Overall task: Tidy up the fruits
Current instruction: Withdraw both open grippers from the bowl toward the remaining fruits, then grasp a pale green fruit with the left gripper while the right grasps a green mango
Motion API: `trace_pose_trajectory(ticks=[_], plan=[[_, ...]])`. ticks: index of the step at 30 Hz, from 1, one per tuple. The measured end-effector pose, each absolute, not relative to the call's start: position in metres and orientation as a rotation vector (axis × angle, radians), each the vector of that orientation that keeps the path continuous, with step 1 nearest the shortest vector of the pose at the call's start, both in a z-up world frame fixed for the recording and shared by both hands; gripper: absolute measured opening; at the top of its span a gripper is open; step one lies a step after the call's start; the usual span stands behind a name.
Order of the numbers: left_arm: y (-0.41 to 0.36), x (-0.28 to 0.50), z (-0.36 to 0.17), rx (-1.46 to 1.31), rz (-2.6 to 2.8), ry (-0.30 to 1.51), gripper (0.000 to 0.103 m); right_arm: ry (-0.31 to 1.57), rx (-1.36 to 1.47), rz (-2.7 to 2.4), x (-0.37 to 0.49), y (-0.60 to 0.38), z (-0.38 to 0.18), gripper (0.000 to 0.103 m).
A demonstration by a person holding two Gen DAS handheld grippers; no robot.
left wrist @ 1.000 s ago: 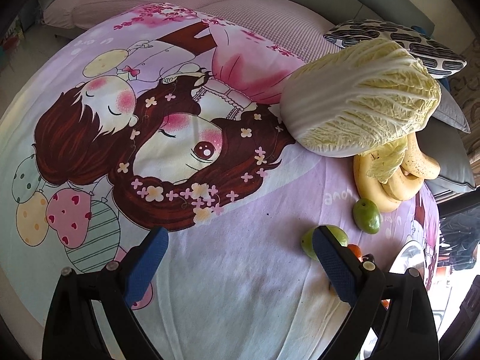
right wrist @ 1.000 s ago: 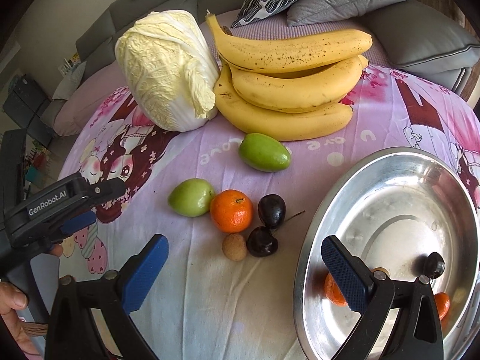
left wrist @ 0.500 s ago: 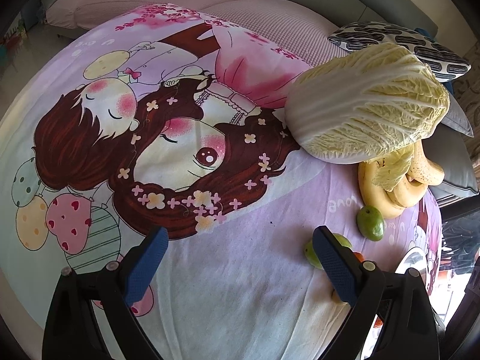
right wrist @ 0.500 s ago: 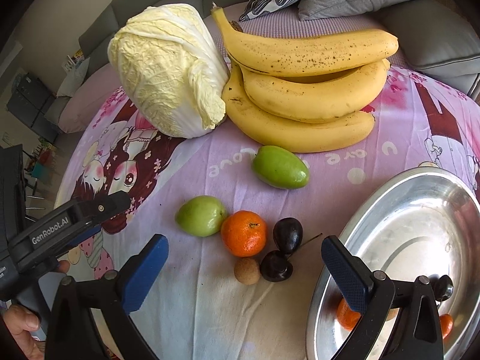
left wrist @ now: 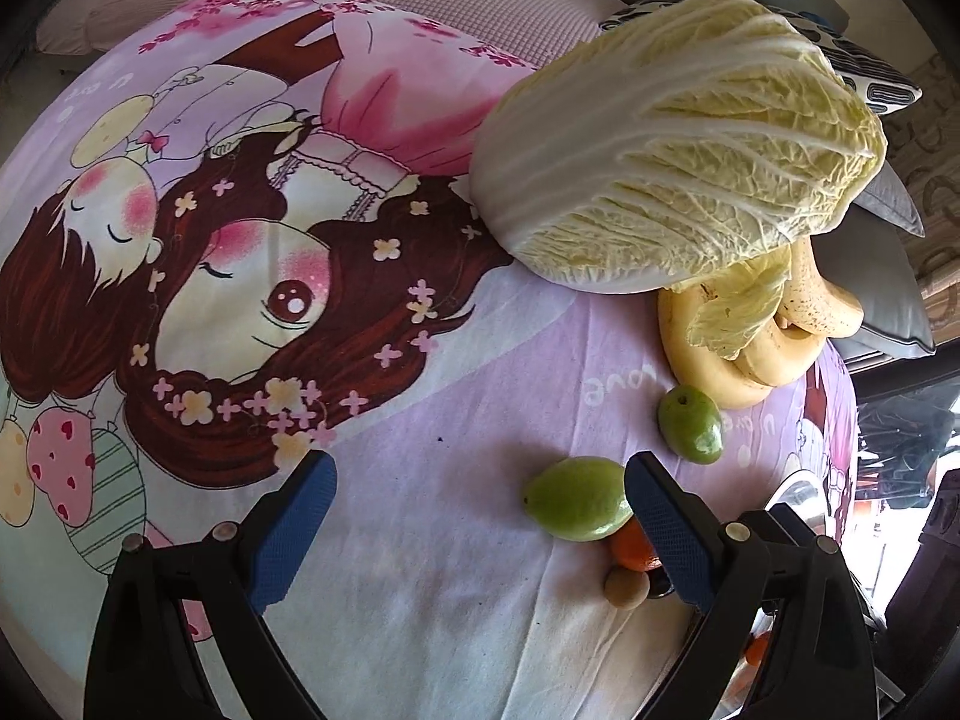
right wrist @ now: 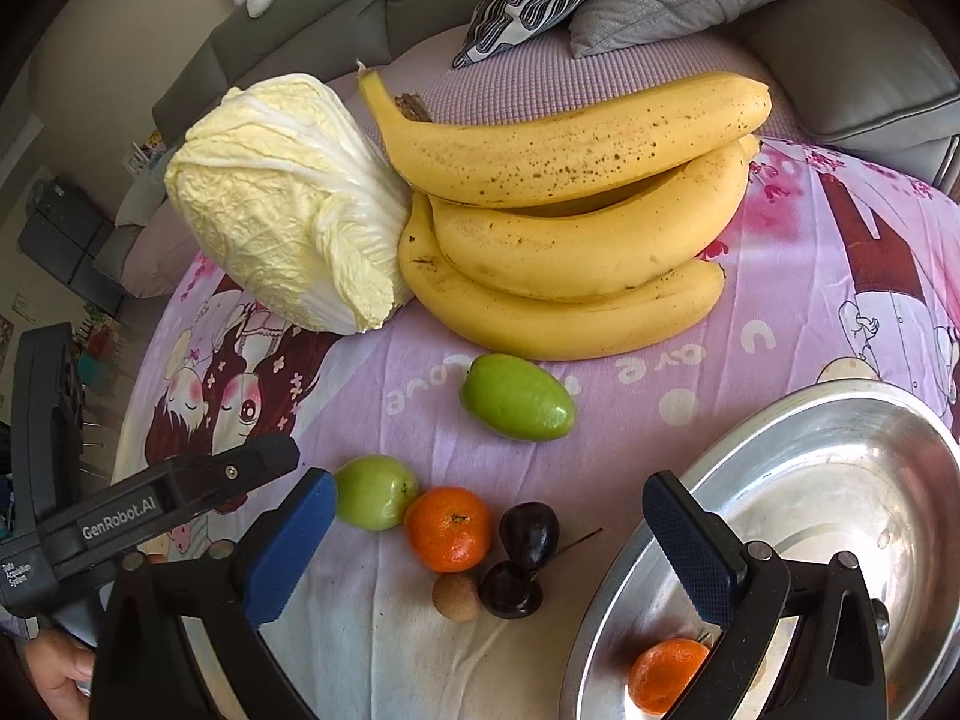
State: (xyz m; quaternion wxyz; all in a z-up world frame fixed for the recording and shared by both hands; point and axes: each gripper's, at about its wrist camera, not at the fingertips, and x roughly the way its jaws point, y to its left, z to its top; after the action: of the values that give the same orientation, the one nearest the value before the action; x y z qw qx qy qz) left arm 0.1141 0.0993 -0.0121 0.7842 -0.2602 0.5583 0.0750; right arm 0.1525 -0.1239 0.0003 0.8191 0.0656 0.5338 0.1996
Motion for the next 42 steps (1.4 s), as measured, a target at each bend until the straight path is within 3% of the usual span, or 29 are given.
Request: trace_pose_trajectory(ticks=[4,7,20,23,27,28,35,42], plan=[[0.089,0.121,-0.015,-0.565,0.125,1.214,0.095,1.115,0.167,0.42,0.161,-0.127,0.0,0.103],[0.081,0.125,-0.018,-0.542,0.11,1.23,0.084,1.118,0.203,0.422,0.169,-0.129,-0.002,0.103],[0.064,0.141,-0.034,-0.58,0.036,1.272,0.078,1.137,0.283,0.429,0.188,-0.134,-0.012,0.095],[0.055,0.145,-0.043,-0.608,0.002,1.3,0.068,1.144,0.283,0.424,0.19,-0.137,-0.014,0.094],[0.048,0.146,-0.049,-0.615,-0.004,1.316,0.063,1.154,0.284,0.406,0.193,-0.139,-0.019,0.094],[0.046,0.147,-0.049,-0.623,-0.014,1.313,0.057,1.156,0.285,0.405,0.194,-0.14,-0.02,0.094],[0.04,0.143,-0.05,-0.635,-0.02,1.308,0.056,1.166,0.296,0.39,0.197,-0.136,-0.024,0.093],[0.071,0.133,-0.048,-0.676,0.092,1.27,0.056,1.177,0.286,0.389,0.199,-0.122,-0.029,0.084]])
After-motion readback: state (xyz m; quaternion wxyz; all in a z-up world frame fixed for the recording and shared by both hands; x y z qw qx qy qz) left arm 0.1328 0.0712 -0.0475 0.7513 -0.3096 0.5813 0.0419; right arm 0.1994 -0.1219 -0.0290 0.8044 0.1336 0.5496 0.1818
